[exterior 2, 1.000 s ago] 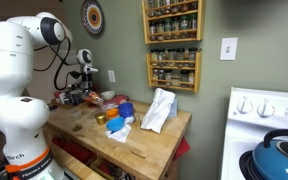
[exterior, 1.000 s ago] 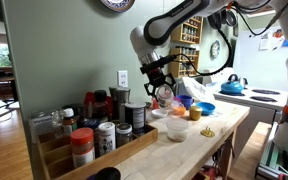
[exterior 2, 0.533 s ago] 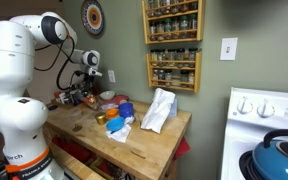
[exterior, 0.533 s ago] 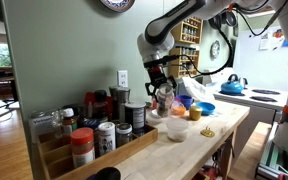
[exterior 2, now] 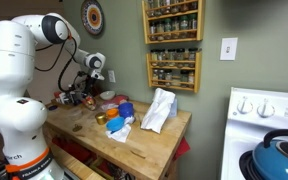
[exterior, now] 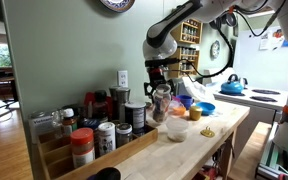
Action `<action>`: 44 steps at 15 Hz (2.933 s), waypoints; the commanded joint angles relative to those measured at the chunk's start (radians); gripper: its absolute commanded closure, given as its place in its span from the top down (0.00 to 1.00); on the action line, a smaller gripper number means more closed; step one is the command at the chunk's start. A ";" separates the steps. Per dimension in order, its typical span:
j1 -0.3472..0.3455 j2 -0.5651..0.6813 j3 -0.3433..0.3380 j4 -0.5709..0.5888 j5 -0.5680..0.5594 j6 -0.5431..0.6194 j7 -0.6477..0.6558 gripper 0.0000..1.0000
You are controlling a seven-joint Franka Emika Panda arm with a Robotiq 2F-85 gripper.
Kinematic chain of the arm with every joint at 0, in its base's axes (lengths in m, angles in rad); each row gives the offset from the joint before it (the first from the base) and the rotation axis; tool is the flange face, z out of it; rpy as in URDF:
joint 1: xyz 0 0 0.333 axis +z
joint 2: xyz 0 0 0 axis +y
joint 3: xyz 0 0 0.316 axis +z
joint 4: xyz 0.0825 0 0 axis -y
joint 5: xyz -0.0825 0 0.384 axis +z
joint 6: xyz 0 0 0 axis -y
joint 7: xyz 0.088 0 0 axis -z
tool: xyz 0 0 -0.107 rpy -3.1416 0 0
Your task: Transfer the contents of the labeled plastic bottle to the plastic bowl
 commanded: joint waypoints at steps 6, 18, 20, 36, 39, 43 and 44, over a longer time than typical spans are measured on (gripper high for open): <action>-0.036 -0.004 -0.006 -0.056 0.195 0.031 -0.085 0.63; -0.035 0.059 -0.026 -0.045 0.335 0.028 -0.067 0.63; -0.035 0.062 -0.029 -0.044 0.346 0.025 -0.067 0.63; -0.041 0.012 -0.076 -0.048 0.327 0.022 -0.010 1.00; -0.043 -0.005 -0.082 -0.051 0.321 0.020 0.013 1.00; -0.043 -0.031 -0.085 -0.054 0.307 0.006 0.052 1.00; -0.043 -0.040 -0.086 -0.056 0.302 0.002 0.060 1.00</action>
